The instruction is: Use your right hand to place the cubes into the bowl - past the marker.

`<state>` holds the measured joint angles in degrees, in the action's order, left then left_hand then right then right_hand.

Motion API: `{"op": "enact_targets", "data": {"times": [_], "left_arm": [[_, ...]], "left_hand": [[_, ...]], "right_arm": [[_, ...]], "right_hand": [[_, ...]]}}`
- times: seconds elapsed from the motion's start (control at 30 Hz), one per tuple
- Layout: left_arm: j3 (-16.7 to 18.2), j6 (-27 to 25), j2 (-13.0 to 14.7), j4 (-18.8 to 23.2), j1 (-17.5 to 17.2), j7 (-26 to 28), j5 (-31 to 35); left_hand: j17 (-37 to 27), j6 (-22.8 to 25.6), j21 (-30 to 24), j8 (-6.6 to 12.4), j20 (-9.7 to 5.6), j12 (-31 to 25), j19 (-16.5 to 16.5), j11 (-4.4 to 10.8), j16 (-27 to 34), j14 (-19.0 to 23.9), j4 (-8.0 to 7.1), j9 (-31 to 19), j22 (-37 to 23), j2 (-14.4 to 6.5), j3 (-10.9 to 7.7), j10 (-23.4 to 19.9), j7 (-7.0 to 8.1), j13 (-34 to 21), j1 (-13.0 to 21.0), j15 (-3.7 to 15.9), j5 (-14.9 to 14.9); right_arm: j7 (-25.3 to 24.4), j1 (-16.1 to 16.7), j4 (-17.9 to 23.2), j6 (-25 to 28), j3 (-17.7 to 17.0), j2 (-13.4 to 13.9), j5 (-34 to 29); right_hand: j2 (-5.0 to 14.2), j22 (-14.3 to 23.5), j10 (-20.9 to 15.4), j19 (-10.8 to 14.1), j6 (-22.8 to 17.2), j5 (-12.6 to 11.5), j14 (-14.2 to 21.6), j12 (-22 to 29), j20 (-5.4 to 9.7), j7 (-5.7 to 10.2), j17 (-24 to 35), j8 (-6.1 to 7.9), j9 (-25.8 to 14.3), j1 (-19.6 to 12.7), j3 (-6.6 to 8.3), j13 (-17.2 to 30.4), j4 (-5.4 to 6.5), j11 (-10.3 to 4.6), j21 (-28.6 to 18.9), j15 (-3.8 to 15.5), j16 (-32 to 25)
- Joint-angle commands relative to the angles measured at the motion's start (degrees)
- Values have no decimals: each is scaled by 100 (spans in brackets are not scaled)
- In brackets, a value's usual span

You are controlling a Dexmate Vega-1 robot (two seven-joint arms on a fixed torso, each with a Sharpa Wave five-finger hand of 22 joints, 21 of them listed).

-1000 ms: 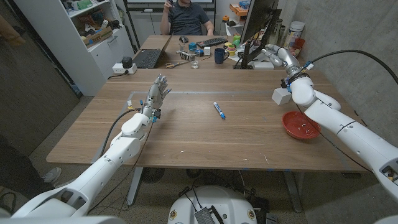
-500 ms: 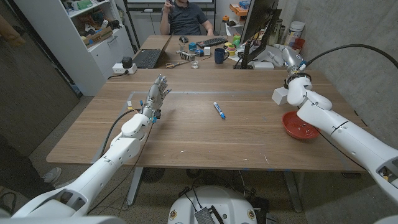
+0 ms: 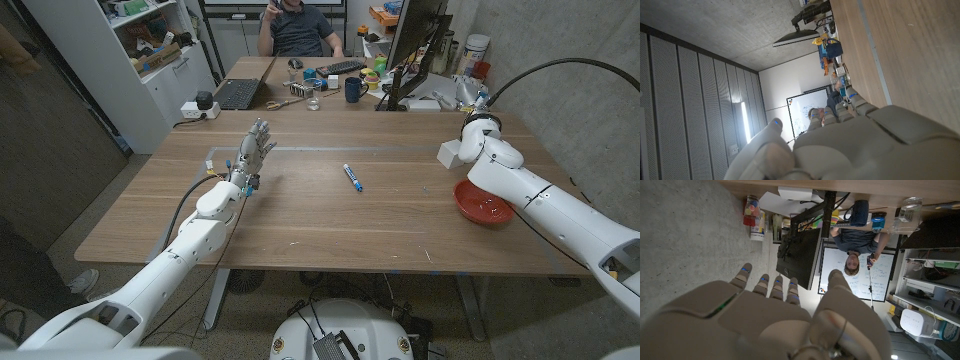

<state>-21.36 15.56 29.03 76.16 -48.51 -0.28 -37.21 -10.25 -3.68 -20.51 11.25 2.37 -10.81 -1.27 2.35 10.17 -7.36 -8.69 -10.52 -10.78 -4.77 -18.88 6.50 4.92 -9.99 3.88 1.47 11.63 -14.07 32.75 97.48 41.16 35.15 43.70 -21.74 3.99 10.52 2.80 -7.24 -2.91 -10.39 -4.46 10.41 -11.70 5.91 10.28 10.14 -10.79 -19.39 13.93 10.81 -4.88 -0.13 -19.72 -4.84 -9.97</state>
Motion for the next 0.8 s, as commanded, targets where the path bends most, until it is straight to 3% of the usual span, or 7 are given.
{"op": "enact_targets", "data": {"times": [0.03, 0.13, 0.43, 0.5, 0.53, 0.8], "left_arm": [[-35, -39, -45, -112, 101, -29, 12], [-35, -32, -52, -137, 119, -22, 21], [-44, -11, -98, -251, 193, -48, 20], [-47, -3, -108, -285, 212, -66, 19], [-49, 3, -110, -299, 219, -73, 21], [-52, 8, -124, -386, 271, -113, 15]], "left_hand": [[-13, 44, 11, 15, 56, -29, -7, -40, 36, -51, -13, -21, -27, -35, 3, 36, 25, -32, -7, -23, 34], [-13, 42, 14, 13, 60, -30, -11, -37, 35, -53, -13, -21, -27, -34, 5, 34, 31, -32, -8, -27, 34], [-13, 49, 18, 13, 64, -29, -11, -27, 35, -55, -14, -22, -27, -32, 9, 38, 28, -32, -11, -26, 34], [-13, 48, 19, 11, 62, -29, -10, -32, 35, -57, -14, -22, -27, -32, 10, 39, 24, -32, -12, -30, 34], [-13, 46, 20, 10, 62, -29, -10, -40, 35, -55, -14, -22, -27, -31, 11, 38, 29, -32, -13, -26, 34], [-13, 44, 23, 7, 61, -28, -9, -45, 34, -60, -15, -22, -28, -29, 15, 41, 32, -32, -15, -24, 34]], "right_arm": [[1080, -718, -215, 1068, 709, 39, 37], [1330, -929, -321, 1229, 929, 35, 25], [2037, -1466, -520, 1557, 1460, 73, 88], [1926, -1457, -530, 1596, 1493, 55, 51], [2053, -1526, -543, 1601, 1563, 79, 64], [2457, -1821, -773, 1684, 1875, 25, 166]], "right_hand": [[-193, 34, 388, -97, 229, -60, -253, -25, -74, 239, 22, -1, -23, 52, -119, 15, 3, 24, 90, -155, -1], [-367, 32, 731, -206, 510, -117, -464, -25, -79, 390, 20, -7, -23, 79, -241, 20, -34, 99, 201, -268, -5], [-595, 31, 1598, -430, 1431, -340, -1058, -10, -86, 409, 38, -22, -35, 7, -453, 42, -105, 476, 468, -569, -16], [-621, 32, 1637, -451, 1551, -373, -1133, 12, -87, 382, 38, -24, -38, -23, -476, 45, -121, 492, 496, -602, -11], [-640, 33, 1743, -470, 1597, -408, -1164, 6, -87, 384, 41, 2, -41, -51, -497, 47, -135, 553, 523, -607, -27], [-656, 34, 1804, -489, 1661, -451, -1188, 20, -87, 430, 40, 18, -43, -107, -512, 49, -160, 555, 552, -618, -38]]}}
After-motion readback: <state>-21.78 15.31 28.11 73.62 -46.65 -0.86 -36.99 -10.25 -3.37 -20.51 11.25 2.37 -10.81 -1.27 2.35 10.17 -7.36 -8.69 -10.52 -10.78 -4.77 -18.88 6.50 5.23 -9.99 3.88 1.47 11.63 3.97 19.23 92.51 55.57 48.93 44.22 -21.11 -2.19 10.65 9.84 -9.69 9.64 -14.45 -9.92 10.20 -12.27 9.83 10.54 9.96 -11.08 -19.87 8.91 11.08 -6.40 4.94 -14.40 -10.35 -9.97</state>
